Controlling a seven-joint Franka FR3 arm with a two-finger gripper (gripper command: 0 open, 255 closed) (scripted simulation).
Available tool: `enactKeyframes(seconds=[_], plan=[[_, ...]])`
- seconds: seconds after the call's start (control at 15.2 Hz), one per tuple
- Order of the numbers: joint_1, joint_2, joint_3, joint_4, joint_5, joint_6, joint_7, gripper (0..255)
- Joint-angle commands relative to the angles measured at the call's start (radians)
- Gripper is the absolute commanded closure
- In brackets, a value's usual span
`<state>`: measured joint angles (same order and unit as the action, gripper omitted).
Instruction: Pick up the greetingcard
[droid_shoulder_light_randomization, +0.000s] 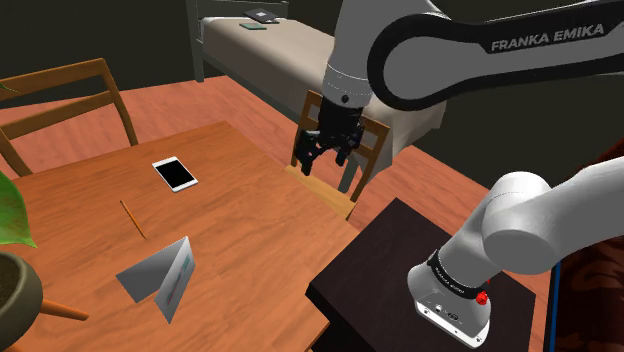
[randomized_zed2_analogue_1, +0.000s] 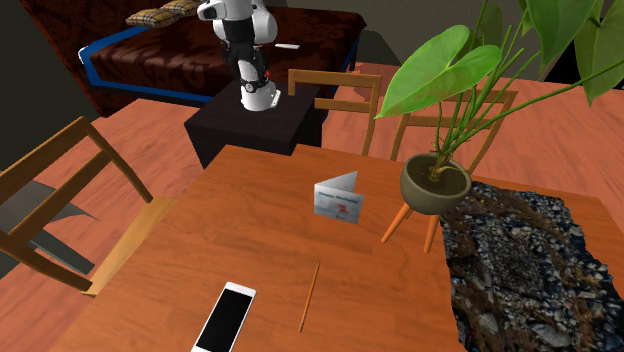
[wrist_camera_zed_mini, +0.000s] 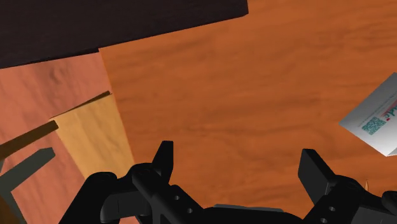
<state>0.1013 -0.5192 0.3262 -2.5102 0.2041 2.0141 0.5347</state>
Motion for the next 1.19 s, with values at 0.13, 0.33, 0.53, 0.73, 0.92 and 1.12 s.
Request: enactKeyframes(seconds=[0.13, 0.33, 0.53, 0.73, 0.92, 1.12], plan=[[-0.002, 0.138, 0.089, 0.047, -0.015, 0.103, 0.107, 0], [-0.011, 0.252, 0.153, 0.094, -0.055, 0.173, 0.198, 0], [-0.02, 0.376, 0.209, 0.153, -0.127, 0.232, 0.305, 0], [-0.019, 0.511, 0.249, 0.226, -0.229, 0.274, 0.426, 0], [0.008, 0.651, 0.26, 0.314, -0.348, 0.296, 0.552, 0], [0.061, 0.787, 0.241, 0.415, -0.459, 0.298, 0.663, 0]])
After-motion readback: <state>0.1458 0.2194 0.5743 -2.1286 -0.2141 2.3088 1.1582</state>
